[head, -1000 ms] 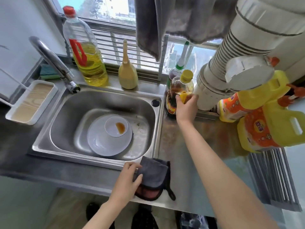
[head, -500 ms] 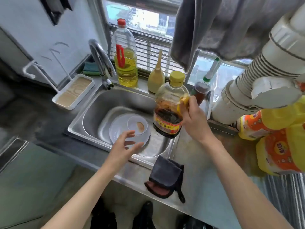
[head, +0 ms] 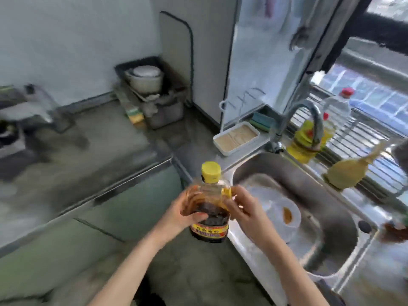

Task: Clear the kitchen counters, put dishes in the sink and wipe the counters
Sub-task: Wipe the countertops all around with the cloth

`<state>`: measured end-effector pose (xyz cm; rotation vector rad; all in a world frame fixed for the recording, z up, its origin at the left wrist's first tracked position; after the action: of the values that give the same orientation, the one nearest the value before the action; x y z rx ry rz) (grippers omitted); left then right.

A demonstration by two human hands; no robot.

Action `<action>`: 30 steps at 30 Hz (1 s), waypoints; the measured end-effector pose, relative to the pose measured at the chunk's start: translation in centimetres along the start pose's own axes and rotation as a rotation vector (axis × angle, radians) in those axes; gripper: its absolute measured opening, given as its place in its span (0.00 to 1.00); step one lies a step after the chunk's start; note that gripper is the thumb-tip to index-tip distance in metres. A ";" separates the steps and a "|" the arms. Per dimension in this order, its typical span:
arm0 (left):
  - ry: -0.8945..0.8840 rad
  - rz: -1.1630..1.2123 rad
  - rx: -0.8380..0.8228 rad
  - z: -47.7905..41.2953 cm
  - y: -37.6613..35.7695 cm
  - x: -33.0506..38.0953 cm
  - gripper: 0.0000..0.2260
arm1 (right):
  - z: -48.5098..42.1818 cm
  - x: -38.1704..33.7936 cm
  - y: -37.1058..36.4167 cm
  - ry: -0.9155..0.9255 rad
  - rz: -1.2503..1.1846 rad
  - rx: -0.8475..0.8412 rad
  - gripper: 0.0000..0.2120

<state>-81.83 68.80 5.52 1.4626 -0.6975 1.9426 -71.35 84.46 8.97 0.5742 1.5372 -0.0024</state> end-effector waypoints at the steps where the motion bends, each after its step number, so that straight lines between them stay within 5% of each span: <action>1: 0.013 0.009 0.051 0.6 2.6 -0.3 0.45 | -1.4 -0.7 -2.4 0.013 -0.001 -0.042 0.07; 5: 0.027 -0.008 0.273 3.4 13.7 -2.0 0.40 | -6.8 -3.9 -12.6 0.039 0.025 -0.181 0.11; 8: 0.030 -0.028 0.409 5.3 22.0 -3.3 0.39 | -10.8 -5.7 -20.1 0.043 0.072 -0.314 0.04; 13: 0.027 -0.041 0.446 7.1 33.8 -3.2 0.36 | -16.0 -8.7 -30.4 0.038 0.063 -0.473 0.02; 20: 0.033 -0.082 0.465 6.6 46.6 -2.1 0.41 | -23.0 -11.7 -41.8 0.040 0.003 -0.409 0.07; 23: -0.011 -0.054 0.587 5.1 49.8 -2.2 0.35 | -26.7 -12.2 -45.6 0.107 0.040 -0.372 0.00; 26: -0.018 -0.034 0.796 3.3 52.9 -3.1 0.30 | -30.4 -12.0 -49.2 0.140 0.049 -0.322 0.04; 30: 0.133 -0.241 1.011 1.0 57.4 -4.5 0.22 | -35.1 -10.9 -53.5 0.131 0.050 -0.277 0.03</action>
<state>-122.21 28.36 -1.58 1.7974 0.6181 2.2558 -123.63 46.42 3.01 0.3974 1.6155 0.2874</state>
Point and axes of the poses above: each hand's wrist, its own z-axis away from the middle knuckle, its own y-axis out of the back of the hand, x = y × z, the point moved 1 cm from there along -z, towards the middle knuckle, and after that the axes turned 3 degrees about -z, right-handed, at the moved point
